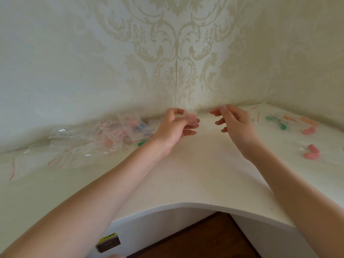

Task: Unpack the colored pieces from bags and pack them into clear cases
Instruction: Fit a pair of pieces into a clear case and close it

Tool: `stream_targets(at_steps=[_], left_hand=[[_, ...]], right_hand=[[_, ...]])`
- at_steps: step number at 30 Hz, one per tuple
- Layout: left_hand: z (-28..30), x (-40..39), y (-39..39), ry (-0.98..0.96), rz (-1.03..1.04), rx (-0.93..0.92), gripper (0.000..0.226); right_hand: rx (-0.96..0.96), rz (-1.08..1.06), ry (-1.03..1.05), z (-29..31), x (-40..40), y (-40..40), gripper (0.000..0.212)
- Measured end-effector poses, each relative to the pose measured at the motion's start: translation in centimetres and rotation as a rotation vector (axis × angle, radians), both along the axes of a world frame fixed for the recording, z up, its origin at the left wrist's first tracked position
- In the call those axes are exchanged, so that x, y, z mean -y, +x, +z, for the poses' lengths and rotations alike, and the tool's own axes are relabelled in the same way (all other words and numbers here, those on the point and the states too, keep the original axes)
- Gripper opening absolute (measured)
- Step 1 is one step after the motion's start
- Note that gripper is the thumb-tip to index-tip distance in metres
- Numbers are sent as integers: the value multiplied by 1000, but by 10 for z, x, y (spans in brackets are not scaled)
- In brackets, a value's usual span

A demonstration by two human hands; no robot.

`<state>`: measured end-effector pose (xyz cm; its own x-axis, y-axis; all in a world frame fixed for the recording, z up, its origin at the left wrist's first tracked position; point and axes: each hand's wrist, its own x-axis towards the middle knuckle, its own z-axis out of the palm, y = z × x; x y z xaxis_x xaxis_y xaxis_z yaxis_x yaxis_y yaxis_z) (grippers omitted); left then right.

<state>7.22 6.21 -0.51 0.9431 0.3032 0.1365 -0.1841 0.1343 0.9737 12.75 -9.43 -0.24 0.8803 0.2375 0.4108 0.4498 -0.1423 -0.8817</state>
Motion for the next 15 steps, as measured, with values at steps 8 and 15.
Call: stream_targets(at_steps=[8, 15], left_hand=[[20, -84, -13, 993, 590, -40, 28], [16, -95, -16, 986, 583, -175, 12]], right_hand=[[-26, -37, -56, -4, 5, 6, 22], [-18, -53, -67, -5, 7, 8, 21]])
